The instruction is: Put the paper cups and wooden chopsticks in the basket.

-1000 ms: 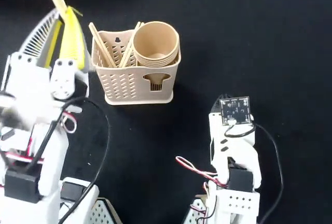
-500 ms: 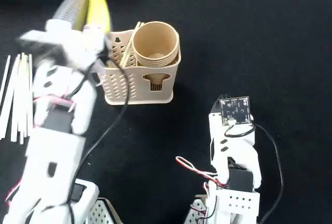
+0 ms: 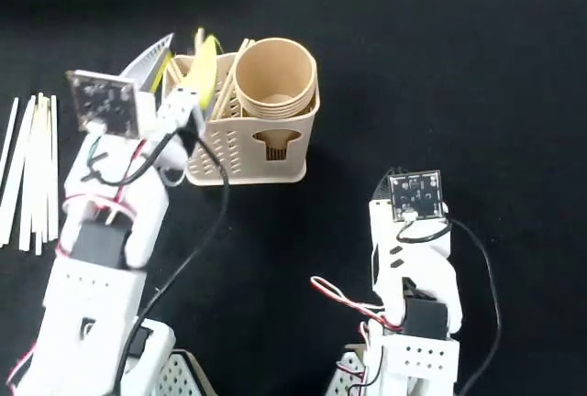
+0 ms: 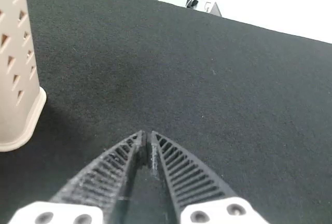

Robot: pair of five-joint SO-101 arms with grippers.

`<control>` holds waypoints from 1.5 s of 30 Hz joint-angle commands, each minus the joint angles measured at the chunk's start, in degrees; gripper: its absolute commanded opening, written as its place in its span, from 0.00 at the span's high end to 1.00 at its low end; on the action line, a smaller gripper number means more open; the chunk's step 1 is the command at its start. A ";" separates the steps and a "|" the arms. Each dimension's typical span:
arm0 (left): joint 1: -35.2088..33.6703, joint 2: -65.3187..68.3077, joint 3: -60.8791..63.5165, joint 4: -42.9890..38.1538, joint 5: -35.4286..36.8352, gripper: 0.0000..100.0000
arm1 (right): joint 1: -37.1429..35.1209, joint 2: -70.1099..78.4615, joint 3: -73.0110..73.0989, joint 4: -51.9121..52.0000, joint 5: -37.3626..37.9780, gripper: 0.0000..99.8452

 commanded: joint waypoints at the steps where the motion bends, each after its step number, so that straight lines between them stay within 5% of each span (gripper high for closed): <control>1: -3.21 -4.57 -2.33 7.30 0.79 0.79 | -0.70 -0.84 -0.22 -0.09 -0.18 0.99; 10: -27.82 6.24 -26.24 30.77 -0.53 0.79 | -0.88 -0.75 -0.22 -0.09 -0.18 0.99; 18: -40.92 37.36 -41.19 46.33 -19.16 0.79 | -0.97 -0.75 -0.22 -0.09 -0.18 0.99; 32: -50.95 80.26 -64.40 47.38 -28.92 0.80 | -0.97 -0.75 -0.22 0.09 -0.18 0.99; 45: -51.30 96.97 -76.70 47.47 -29.45 0.82 | -0.97 -0.75 -0.22 0.09 -0.18 0.99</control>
